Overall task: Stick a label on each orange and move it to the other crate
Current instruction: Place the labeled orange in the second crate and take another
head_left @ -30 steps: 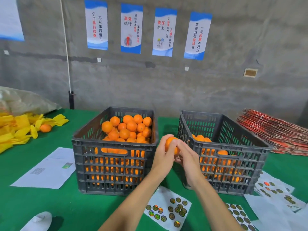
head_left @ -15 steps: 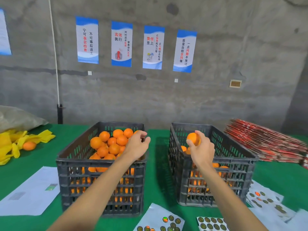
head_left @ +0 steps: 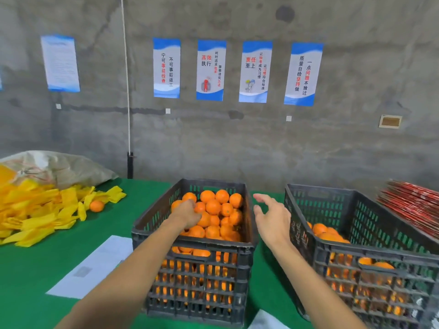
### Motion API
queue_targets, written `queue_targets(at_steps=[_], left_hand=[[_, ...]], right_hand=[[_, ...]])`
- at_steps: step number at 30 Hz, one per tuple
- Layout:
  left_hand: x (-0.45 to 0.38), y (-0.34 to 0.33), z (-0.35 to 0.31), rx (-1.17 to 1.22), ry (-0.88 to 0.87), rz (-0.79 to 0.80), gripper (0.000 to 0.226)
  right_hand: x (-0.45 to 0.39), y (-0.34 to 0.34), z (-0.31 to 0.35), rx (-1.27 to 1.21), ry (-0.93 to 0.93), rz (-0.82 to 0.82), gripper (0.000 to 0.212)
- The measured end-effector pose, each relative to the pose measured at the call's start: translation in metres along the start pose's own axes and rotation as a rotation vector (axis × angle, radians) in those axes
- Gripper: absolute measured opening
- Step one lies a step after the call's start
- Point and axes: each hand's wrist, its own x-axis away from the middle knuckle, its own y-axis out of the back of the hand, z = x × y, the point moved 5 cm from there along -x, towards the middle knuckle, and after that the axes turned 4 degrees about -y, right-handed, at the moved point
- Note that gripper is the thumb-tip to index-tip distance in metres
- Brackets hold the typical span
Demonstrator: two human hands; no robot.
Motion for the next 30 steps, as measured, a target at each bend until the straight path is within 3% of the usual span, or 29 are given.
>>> queue_targets(at_steps=[5, 9, 13, 21, 26, 30], left_hand=[[-0.032, 0.000, 0.030, -0.171, 0.055, 0.041, 0.061], [-0.062, -0.007, 0.044, -0.428, -0.008, 0.131, 0.074], [-0.090, -0.012, 0.058, -0.568, -0.042, 0.160, 0.079], [-0.123, -0.020, 0.075, -0.693, -0.066, 0.187, 0.065], [-0.133, -0.023, 0.073, -0.850, -0.077, 0.165, 0.057], [-0.125, -0.013, 0.055, -0.821, -0.101, 0.065, 0.056]], right_hand=[[-0.011, -0.061, 0.037, 0.002, 0.041, 0.194, 0.035], [-0.019, -0.093, 0.042, 0.105, 0.048, 0.266, 0.037], [-0.019, -0.113, 0.038, 0.161, 0.100, 0.259, 0.038], [-0.030, -0.128, 0.035, 0.243, 0.178, 0.283, 0.039], [-0.031, -0.128, 0.033, 0.250, 0.181, 0.263, 0.038], [-0.031, -0.123, 0.032, 0.272, 0.175, 0.239, 0.037]])
